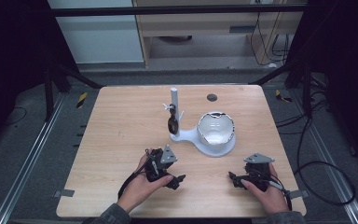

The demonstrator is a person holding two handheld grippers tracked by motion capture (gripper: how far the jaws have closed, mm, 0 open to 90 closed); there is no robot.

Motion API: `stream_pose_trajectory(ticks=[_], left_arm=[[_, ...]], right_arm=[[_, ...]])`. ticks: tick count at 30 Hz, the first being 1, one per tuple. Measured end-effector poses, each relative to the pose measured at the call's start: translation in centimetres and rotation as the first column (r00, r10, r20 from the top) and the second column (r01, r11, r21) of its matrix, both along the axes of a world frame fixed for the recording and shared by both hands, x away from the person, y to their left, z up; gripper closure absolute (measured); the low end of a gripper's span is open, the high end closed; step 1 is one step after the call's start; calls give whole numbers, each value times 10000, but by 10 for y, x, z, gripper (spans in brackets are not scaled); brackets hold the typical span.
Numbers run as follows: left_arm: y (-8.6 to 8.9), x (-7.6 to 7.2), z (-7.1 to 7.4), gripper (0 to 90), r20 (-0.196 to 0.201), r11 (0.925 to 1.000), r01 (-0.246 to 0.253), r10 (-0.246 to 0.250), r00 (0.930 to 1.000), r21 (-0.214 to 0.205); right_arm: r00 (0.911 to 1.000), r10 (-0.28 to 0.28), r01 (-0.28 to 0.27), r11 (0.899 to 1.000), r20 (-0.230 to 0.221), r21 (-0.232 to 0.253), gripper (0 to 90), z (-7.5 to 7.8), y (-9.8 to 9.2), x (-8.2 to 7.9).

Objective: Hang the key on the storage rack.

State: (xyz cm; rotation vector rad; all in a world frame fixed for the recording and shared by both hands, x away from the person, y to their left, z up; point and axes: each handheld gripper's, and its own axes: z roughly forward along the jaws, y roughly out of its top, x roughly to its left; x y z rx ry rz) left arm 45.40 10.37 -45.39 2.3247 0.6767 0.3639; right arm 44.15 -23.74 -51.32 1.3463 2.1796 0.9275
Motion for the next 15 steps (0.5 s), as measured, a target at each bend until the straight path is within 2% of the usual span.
stream_pose_trajectory(ticks=[7,13,15], left_arm=[[11,7,-15,50,-268,9997,-254,255,9993,48],[32,18,-28,58,-165,9954,-950,951,9953,109],[42,21,-32,66,-159,9913,-1315,1313,9912,-101]], right_arm=[[10000,2,-2,10000,2,-1,4,0,0,0],[10000,1,-1,10000,3,1,4,0,0,0],[10000,-2,2,10000,4,-2,4,0,0,0]])
